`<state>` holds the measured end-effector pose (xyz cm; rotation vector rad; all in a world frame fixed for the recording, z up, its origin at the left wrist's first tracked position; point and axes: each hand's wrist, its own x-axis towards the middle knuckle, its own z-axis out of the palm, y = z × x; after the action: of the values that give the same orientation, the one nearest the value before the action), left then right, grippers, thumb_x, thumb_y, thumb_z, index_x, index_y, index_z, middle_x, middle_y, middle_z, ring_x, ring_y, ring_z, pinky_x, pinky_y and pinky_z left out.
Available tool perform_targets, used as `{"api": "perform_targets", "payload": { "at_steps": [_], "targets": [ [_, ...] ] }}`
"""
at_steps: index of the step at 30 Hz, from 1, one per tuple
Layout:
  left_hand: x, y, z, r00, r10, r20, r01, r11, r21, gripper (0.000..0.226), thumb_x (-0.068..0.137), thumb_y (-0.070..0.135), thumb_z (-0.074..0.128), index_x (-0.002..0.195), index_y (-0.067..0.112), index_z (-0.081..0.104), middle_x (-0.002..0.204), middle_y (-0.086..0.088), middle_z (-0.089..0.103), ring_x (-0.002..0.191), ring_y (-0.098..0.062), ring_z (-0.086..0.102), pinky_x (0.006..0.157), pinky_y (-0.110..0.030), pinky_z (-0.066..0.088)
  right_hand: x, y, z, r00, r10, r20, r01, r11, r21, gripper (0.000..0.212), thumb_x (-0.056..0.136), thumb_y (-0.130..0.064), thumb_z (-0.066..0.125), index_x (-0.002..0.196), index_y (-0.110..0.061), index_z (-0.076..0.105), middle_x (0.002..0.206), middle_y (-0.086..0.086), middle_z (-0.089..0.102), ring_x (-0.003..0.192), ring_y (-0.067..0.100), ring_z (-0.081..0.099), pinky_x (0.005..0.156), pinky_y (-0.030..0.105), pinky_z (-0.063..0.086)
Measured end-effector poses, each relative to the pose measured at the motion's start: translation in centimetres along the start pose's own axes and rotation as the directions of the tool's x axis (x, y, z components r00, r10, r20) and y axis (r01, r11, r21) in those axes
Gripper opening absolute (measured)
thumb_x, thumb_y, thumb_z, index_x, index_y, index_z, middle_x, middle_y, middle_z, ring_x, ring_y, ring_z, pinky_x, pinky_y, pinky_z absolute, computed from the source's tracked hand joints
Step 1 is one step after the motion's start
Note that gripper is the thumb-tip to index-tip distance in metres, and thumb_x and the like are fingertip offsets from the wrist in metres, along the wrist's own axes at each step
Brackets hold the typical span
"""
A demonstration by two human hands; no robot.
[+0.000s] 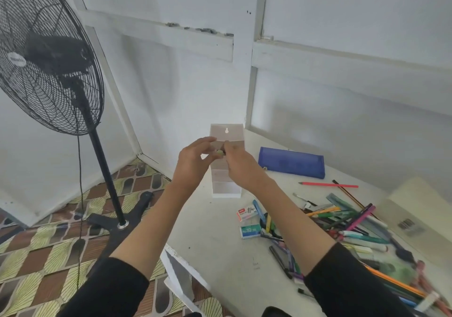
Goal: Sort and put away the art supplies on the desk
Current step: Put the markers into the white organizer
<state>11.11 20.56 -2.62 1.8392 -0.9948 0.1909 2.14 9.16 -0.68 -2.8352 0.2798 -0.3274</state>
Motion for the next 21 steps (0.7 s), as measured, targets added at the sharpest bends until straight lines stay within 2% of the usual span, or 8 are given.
{"api": "perform_targets", "payload": {
  "at_steps": [3, 6, 8, 10, 12, 15, 18, 21],
  "targets": [
    [0.2, 0.2, -0.2, 1.000, -0.003, -0.001, 0.003, 0.989, 0.150, 0.019, 0.083, 0.024, 0.073, 0.096, 0.011, 0.070, 0.111, 0.010, 0.066, 0.084, -0.013, 0.066, 0.072, -0.030, 0.051, -0.1, 0.1, -0.1, 0.999, -0.029, -0.026, 0.029, 1.000, -0.007, 0.040, 0.091, -0.001, 0.048, 0.131, -0.005, 0.042, 0.116, 0.014, 0.058, 0.091, 0.026, 0.060, 0.068, 0.023, 0.038],
    [0.1, 0.3, 0.0, 0.985, 0.156, -0.067, -0.125, 0.934, 0.334, 0.024, 0.084, 0.035, 0.067, 0.097, 0.015, 0.070, 0.122, 0.004, 0.063, 0.098, -0.021, 0.061, 0.070, -0.031, 0.049, -1.3, 0.5, -0.3, 0.966, -0.088, -0.242, 0.111, 0.990, 0.083, 0.037, 0.088, 0.002, 0.048, 0.124, -0.004, 0.055, 0.113, 0.014, 0.062, 0.096, 0.026, 0.060, 0.077, 0.026, 0.046],
    [-0.7, 0.5, 0.8, 0.948, 0.287, -0.134, -0.224, 0.907, 0.357, 0.024, 0.082, 0.028, 0.061, 0.101, 0.014, 0.068, 0.126, -0.006, 0.058, 0.103, -0.026, 0.055, 0.076, -0.033, 0.044, -2.7, 1.2, -0.2, 0.901, -0.108, -0.420, 0.175, 0.977, 0.125, 0.031, 0.087, -0.004, 0.042, 0.109, 0.002, 0.063, 0.104, 0.016, 0.066, 0.096, 0.024, 0.060, 0.083, 0.024, 0.046],
    [-2.0, 1.0, 2.0, 0.912, 0.359, -0.197, -0.273, 0.892, 0.361, 0.027, 0.078, 0.015, 0.059, 0.105, 0.015, 0.064, 0.124, -0.007, 0.052, 0.102, -0.027, 0.051, 0.080, -0.035, 0.039, -4.4, 2.5, 0.1, 0.857, -0.059, -0.513, 0.168, 0.972, 0.167, 0.032, 0.086, -0.005, 0.037, 0.097, 0.004, 0.065, 0.095, 0.016, 0.067, 0.091, 0.025, 0.061, 0.082, 0.024, 0.045],
    [-3.3, 1.8, 3.6, 0.887, 0.415, -0.202, -0.338, 0.882, 0.328, 0.034, 0.075, 0.008, 0.055, 0.107, 0.018, 0.057, 0.120, -0.005, 0.046, 0.098, -0.027, 0.052, 0.080, -0.035, 0.039, -6.4, 4.4, 0.3, 0.821, 0.043, -0.569, 0.100, 0.971, 0.218, 0.024, 0.083, 0.004, 0.042, 0.088, 0.003, 0.066, 0.087, 0.014, 0.067, 0.084, 0.023, 0.062, 0.077, 0.024, 0.048],
    [-4.8, 2.5, 6.5, 0.882, 0.464, -0.080, -0.436, 0.869, 0.236, 0.033, 0.076, 0.006, 0.051, 0.106, 0.019, 0.052, 0.115, -0.004, 0.045, 0.097, -0.024, 0.049, 0.080, -0.035, 0.041, -10.1, 8.1, 0.8, 0.774, 0.236, -0.587, -0.066, 0.953, 0.296, 0.021, 0.078, 0.015, 0.052, 0.081, 0.000, 0.067, 0.081, 0.011, 0.067, 0.074, 0.021, 0.063, 0.070, 0.020, 0.047],
    [-6.0, 2.8, 9.5, 0.862, 0.502, 0.076, -0.507, 0.852, 0.130, 0.026, 0.078, 0.006, 0.047, 0.099, 0.019, 0.053, 0.110, -0.004, 0.047, 0.096, -0.022, 0.049, 0.078, -0.034, 0.041, -14.6, 11.2, 1.0, 0.742, 0.423, -0.520, -0.250, 0.894, 0.371, 0.026, 0.076, 0.018, 0.053, 0.076, -0.004, 0.067, 0.079, 0.009, 0.068, 0.073, 0.017, 0.061, 0.071, 0.017, 0.046],
    [-7.1, 3.2, 12.5, 0.825, 0.512, 0.241, -0.532, 0.846, 0.024, 0.021, 0.075, 0.001, 0.047, 0.086, 0.013, 0.059, 0.099, -0.003, 0.052, 0.087, -0.022, 0.049, 0.069, -0.036, 0.039, -19.2, 13.2, 0.7, 0.685, 0.567, -0.457, -0.408, 0.818, 0.404, 0.028, 0.075, 0.019, 0.054, 0.074, -0.005, 0.067, 0.076, 0.007, 0.068, 0.065, 0.012, 0.056, 0.066, 0.011, 0.042]
  ]
}}
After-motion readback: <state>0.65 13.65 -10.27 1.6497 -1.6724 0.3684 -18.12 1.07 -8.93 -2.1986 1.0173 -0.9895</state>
